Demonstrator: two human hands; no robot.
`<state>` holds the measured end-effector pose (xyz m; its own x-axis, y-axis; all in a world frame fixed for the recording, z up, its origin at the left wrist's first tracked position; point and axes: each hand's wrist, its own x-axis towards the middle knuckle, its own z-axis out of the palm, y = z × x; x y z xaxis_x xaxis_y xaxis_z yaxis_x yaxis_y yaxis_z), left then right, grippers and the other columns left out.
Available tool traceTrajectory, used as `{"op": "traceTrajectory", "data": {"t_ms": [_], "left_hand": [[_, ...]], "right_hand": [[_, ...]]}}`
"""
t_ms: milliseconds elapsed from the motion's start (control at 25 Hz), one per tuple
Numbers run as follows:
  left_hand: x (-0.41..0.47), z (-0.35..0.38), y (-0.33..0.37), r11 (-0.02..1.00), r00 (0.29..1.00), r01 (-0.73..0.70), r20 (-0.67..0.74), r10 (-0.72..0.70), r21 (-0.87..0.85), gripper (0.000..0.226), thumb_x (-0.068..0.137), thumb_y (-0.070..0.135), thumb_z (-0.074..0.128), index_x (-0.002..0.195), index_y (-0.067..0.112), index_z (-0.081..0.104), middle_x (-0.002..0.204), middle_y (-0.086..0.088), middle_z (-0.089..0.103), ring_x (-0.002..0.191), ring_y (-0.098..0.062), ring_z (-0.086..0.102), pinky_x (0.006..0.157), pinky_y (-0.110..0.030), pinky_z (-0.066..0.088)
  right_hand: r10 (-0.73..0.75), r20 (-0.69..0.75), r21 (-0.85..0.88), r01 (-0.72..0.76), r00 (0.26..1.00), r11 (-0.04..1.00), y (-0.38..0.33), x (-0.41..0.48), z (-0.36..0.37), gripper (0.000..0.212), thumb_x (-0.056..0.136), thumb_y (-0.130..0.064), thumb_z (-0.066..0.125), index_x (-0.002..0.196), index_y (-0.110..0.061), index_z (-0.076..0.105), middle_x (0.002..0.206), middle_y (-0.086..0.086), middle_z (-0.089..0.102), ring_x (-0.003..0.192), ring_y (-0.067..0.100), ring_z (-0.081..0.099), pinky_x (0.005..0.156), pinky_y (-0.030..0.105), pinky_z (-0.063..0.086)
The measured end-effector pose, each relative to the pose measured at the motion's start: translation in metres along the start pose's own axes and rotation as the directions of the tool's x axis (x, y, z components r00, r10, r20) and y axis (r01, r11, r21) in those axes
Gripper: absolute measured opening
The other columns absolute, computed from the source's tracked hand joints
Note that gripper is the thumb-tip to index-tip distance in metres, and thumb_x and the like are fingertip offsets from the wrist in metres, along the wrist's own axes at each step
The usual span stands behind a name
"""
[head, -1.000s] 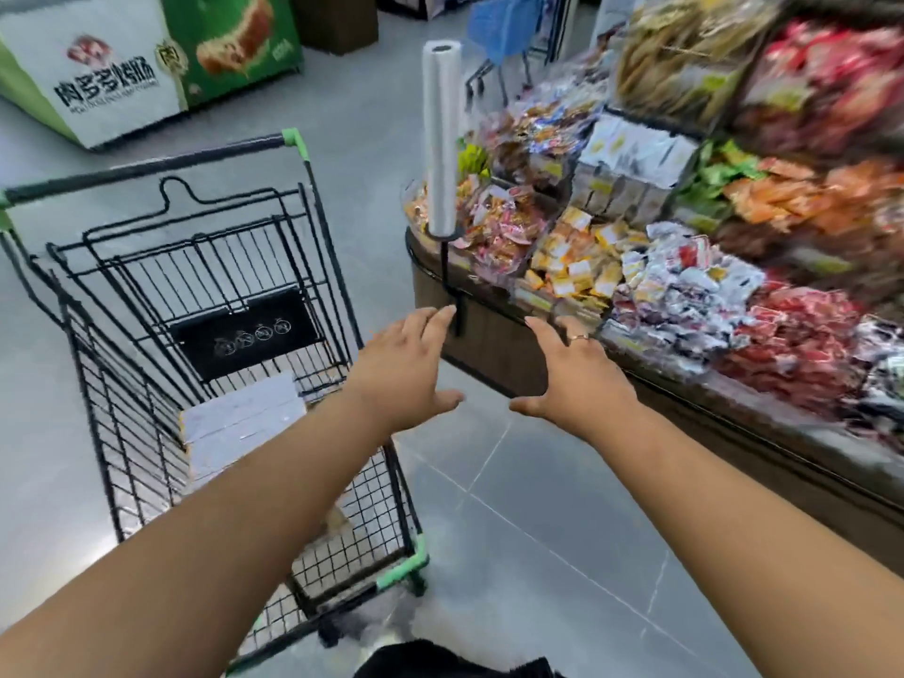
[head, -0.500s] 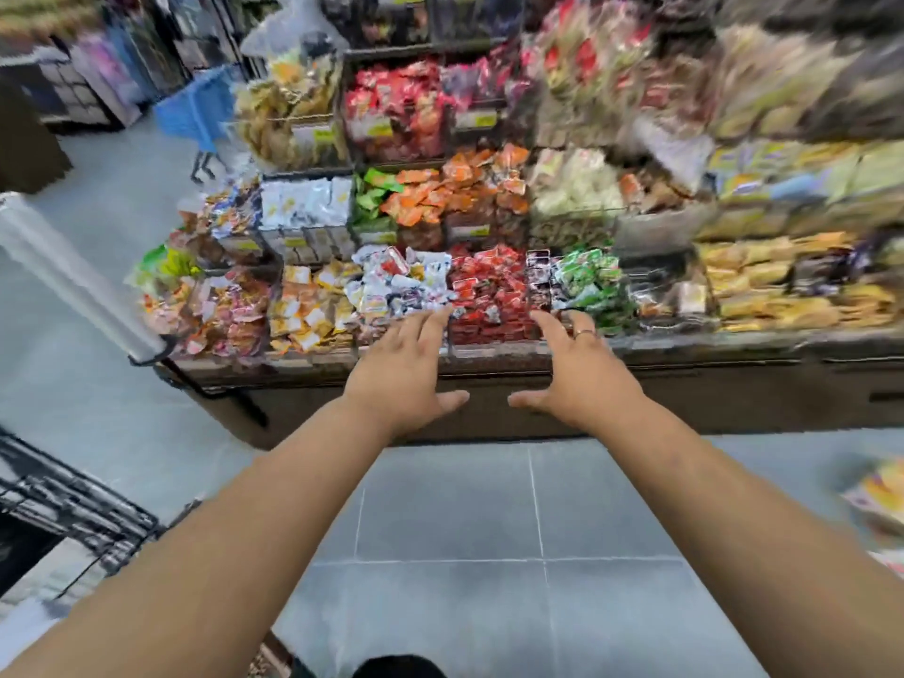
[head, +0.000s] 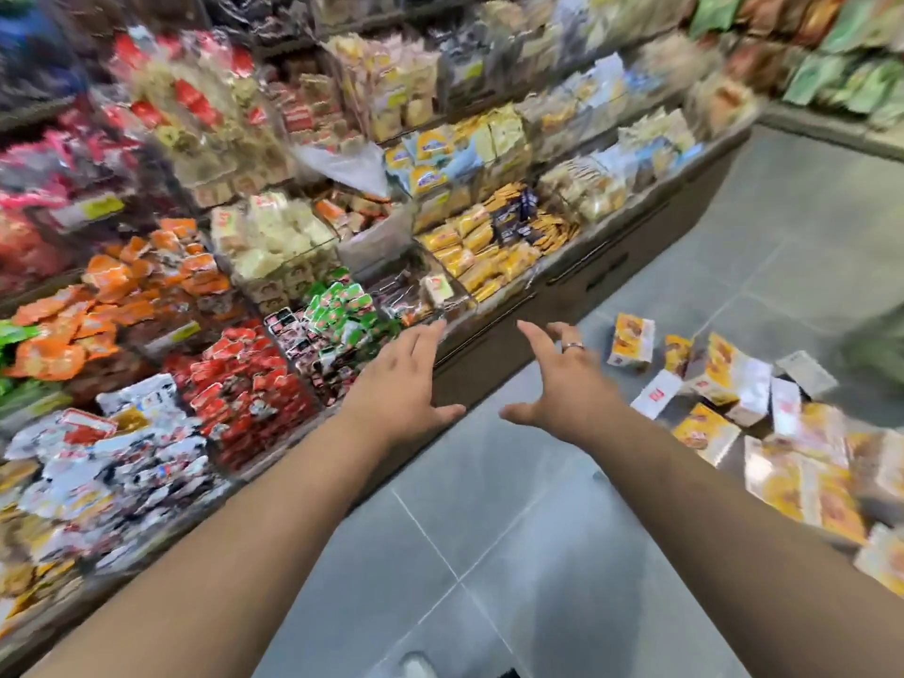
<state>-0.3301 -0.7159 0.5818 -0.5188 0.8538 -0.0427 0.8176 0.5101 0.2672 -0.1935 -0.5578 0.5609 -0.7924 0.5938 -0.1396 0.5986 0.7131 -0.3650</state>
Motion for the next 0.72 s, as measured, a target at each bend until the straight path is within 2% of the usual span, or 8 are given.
{"op": "traceTrajectory", "data": {"t_ms": [160,320,560,720], "left_hand": [[0.079,0.014,0.039,0.972,0.970,-0.233,0.067,0.234,-0.026,0.102,0.082,0.055,0.066,0.154,0.022,0.001,0.158,-0.002,0.016,0.145,-0.022,0.018,0.115,-0.033,0.019],[0.137,0.049,0.088,0.934,0.922,-0.354,0.149,0.357,-0.048,0.102,0.081,0.051,0.069,0.154,0.019,0.006,0.155,-0.002,0.020,0.142,-0.022,0.023,0.114,-0.032,0.020],[0.222,0.105,0.182,0.900,0.880,-0.431,0.193,0.435,-0.064,0.100,0.078,0.052,0.069,0.153,0.019,0.012,0.153,-0.003,0.025,0.140,-0.024,0.029,0.113,-0.037,0.029],[0.272,0.135,0.233,0.887,0.863,-0.457,0.207,0.460,-0.066,0.099,0.079,0.051,0.070,0.152,0.018,0.012,0.152,-0.004,0.027,0.137,-0.024,0.033,0.111,-0.035,0.029]], "right_hand": [[0.218,-0.070,0.072,-0.214,0.973,0.974,0.055,0.008,-0.005,0.108,0.069,-0.059,0.076,0.150,-0.039,0.009,0.158,0.006,0.012,0.138,0.035,0.029,0.105,0.047,0.039],[0.362,-0.087,0.128,-0.349,0.928,0.928,0.115,0.015,-0.003,0.109,0.067,-0.058,0.077,0.151,-0.036,0.011,0.157,0.009,0.014,0.136,0.038,0.031,0.105,0.047,0.039],[0.463,-0.081,0.107,-0.454,0.883,0.884,0.229,0.041,-0.026,0.110,0.067,-0.057,0.077,0.151,-0.036,0.010,0.156,0.009,0.015,0.137,0.036,0.030,0.103,0.046,0.041],[0.506,-0.067,0.109,-0.497,0.860,0.861,0.298,0.058,-0.043,0.109,0.068,-0.053,0.078,0.151,-0.034,0.012,0.154,0.009,0.017,0.134,0.037,0.032,0.101,0.046,0.042]]}}
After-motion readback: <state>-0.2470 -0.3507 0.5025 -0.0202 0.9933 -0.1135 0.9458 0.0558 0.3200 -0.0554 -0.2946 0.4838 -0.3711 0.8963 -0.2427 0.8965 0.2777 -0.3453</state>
